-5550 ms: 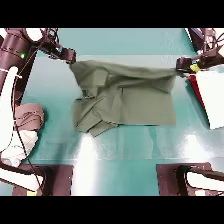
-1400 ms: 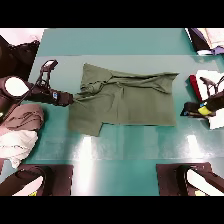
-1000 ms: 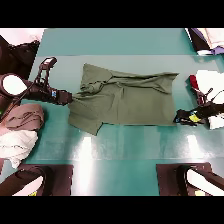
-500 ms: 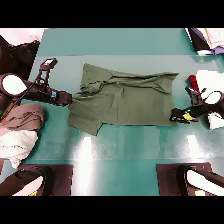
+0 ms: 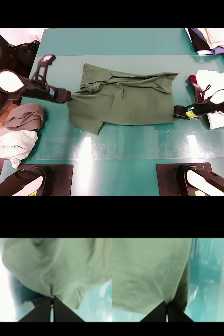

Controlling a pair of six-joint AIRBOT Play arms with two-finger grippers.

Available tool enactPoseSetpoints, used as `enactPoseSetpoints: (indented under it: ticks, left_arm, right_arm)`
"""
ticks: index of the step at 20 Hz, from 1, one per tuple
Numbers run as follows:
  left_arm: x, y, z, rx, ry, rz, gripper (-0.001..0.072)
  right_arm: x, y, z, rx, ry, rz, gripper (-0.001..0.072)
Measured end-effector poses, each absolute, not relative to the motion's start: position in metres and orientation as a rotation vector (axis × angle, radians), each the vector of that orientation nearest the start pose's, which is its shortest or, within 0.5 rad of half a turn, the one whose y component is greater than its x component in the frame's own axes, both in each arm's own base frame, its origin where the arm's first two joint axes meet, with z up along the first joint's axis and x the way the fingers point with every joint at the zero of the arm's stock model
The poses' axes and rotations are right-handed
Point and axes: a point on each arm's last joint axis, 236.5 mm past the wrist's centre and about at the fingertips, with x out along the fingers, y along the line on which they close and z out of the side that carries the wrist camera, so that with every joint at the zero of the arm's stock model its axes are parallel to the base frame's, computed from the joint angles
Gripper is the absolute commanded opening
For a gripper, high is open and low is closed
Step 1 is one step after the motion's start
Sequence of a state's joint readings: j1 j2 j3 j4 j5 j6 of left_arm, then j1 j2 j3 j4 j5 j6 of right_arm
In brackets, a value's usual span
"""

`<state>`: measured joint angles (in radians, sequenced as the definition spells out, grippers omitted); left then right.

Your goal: Fold the shirts.

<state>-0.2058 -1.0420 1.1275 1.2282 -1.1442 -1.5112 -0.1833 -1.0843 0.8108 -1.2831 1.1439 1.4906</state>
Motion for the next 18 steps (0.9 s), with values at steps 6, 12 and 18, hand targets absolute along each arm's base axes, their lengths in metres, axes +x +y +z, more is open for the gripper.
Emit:
enactPoseSetpoints:
  ticks: [6,12,18]
  left_arm:
    - [0.374,-0.152,0.272,-0.098,0.663,-0.477,0.0028]
    - [0.314,-0.14,0.475,-0.059,0.172,-0.513,0.0028]
    - [0.203,-0.113,0.586,-0.073,-0.216,-0.509,0.0027]
  right_arm:
    - [0.346,0.007,0.149,0.268,0.873,0.086,0.0013]
    - [0.314,0.017,0.384,0.163,0.278,0.12,0.0013]
    - [0.23,0.029,0.516,0.071,-0.067,0.124,0.0013]
